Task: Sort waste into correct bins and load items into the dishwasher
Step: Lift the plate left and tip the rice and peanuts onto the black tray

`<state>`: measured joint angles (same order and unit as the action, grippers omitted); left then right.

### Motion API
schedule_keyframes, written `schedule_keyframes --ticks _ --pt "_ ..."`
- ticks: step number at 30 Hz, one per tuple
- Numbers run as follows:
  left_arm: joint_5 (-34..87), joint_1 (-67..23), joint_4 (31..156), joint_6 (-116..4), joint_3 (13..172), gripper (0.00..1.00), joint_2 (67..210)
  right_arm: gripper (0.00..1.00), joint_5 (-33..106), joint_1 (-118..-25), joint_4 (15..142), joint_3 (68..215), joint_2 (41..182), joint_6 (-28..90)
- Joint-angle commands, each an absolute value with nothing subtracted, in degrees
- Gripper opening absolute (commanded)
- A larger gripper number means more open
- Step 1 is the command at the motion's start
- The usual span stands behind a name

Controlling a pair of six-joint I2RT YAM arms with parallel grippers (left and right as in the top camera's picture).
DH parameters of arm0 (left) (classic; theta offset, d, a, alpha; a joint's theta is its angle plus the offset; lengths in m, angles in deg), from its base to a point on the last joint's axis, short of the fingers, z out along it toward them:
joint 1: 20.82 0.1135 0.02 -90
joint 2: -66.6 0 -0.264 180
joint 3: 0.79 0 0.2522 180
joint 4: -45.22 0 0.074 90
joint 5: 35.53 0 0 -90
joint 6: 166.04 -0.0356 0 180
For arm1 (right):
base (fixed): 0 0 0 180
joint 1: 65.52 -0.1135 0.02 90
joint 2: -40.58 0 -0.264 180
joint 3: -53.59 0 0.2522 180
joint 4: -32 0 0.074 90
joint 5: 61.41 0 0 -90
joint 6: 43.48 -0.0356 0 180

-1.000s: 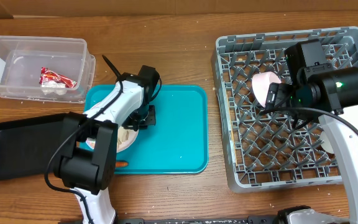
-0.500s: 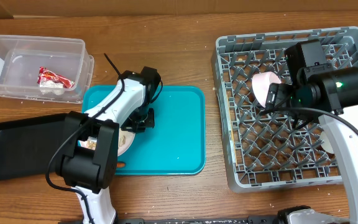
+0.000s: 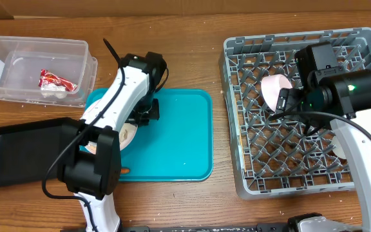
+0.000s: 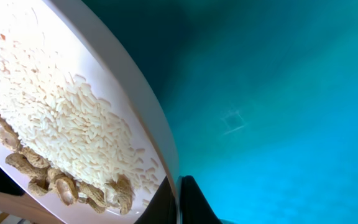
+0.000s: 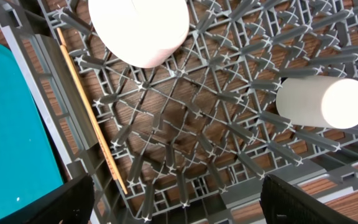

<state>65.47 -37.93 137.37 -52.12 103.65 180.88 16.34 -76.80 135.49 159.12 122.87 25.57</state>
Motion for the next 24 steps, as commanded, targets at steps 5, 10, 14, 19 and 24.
schedule_keyframes --ticks 5,10,14,19,24 --pt "66.3 -33.0 139.6 -51.9 106.0 0.04 179.9 0.87 15.7 -76.6 136.2 159.6 122.9 25.7" --pt "63.5 -28.7 139.7 -54.9 106.0 0.04 176.9 0.87 15.7 -76.6 136.1 159.6 122.9 25.7" --pt "63.4 -24.9 139.8 -57.1 106.0 0.04 174.1 0.87 15.7 -76.6 136.1 159.6 122.9 25.7" --pt "57.3 -19.4 140.0 -61.6 106.0 0.04 171.6 0.87 15.7 -76.6 136.1 159.6 122.9 25.7" --pt "51.8 -13.1 140.0 -65.7 106.0 0.04 170.7 0.87 15.7 -76.6 136.1 159.6 122.9 25.7"
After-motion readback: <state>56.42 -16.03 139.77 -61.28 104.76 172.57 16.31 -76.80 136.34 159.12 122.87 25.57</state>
